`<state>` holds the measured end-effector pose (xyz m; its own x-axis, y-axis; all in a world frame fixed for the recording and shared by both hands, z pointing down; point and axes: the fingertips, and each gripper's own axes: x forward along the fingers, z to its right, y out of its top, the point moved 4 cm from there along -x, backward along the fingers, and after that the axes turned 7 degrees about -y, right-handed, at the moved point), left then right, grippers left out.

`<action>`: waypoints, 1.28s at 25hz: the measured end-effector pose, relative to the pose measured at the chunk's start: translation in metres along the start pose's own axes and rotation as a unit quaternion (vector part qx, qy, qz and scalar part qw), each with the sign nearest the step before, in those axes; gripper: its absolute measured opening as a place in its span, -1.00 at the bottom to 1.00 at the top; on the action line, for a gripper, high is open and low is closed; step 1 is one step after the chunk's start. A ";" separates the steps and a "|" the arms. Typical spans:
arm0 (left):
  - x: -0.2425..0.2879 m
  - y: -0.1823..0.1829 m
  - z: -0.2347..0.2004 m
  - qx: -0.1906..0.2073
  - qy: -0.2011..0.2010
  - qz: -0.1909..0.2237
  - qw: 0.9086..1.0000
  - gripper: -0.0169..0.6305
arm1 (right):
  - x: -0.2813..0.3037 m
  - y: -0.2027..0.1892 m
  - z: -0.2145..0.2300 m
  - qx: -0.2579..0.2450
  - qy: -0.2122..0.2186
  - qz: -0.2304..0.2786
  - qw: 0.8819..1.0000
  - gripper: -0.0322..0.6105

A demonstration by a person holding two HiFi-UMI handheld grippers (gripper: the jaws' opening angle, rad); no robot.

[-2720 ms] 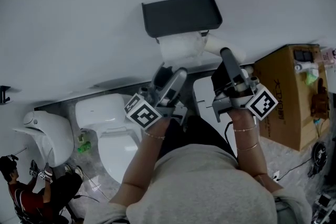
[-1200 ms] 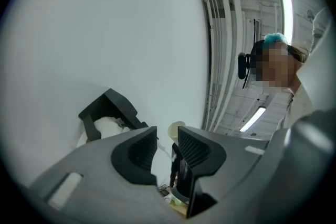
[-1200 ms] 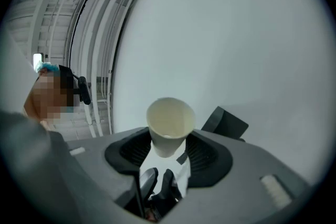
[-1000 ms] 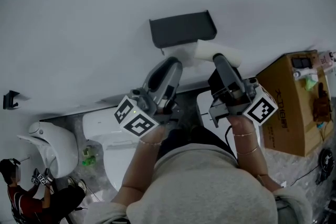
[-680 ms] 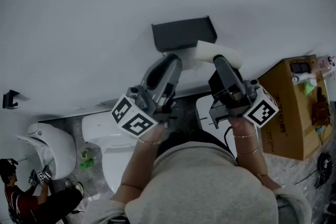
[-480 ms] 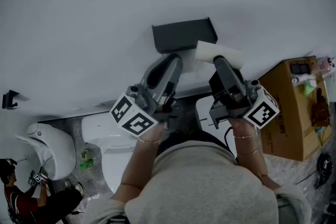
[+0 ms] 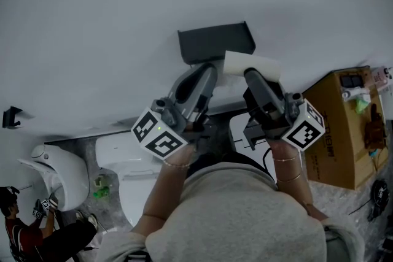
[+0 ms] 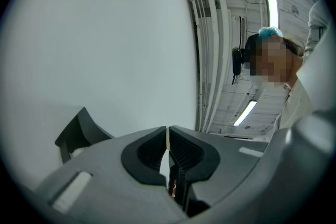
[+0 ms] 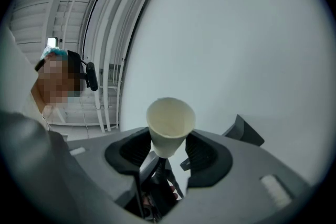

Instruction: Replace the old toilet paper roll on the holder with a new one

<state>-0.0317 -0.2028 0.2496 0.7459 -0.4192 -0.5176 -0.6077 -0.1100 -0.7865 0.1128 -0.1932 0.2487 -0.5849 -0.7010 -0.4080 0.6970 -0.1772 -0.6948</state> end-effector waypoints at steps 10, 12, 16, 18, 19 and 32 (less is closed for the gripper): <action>-0.001 -0.002 -0.006 0.010 0.011 -0.010 1.000 -0.87 | 0.002 -0.002 0.002 -0.009 -0.004 -0.009 1.000 -0.26; -0.002 -0.003 -0.006 0.008 0.011 -0.010 1.000 -0.87 | 0.002 -0.001 0.000 -0.012 0.000 -0.010 1.000 -0.26; -0.002 -0.004 -0.006 0.005 0.011 -0.010 1.000 -0.87 | 0.002 -0.001 -0.003 -0.017 0.003 -0.014 1.000 -0.26; -0.002 -0.005 -0.006 0.004 0.012 -0.011 1.000 -0.87 | 0.001 -0.002 -0.003 -0.019 0.001 -0.016 1.000 -0.26; -0.002 -0.005 -0.007 0.005 0.012 -0.012 1.000 -0.87 | 0.001 -0.003 -0.002 -0.021 0.000 -0.018 1.000 -0.26; -0.008 -0.013 -0.010 -0.007 0.022 -0.016 1.000 -0.87 | -0.002 -0.013 0.003 -0.030 -0.010 -0.038 0.999 -0.26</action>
<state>-0.0325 -0.2072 0.2667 0.7530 -0.4537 -0.4766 -0.5875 -0.1374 -0.7975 0.1062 -0.1912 0.2603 -0.6262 -0.7006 -0.3421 0.6248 -0.1885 -0.7577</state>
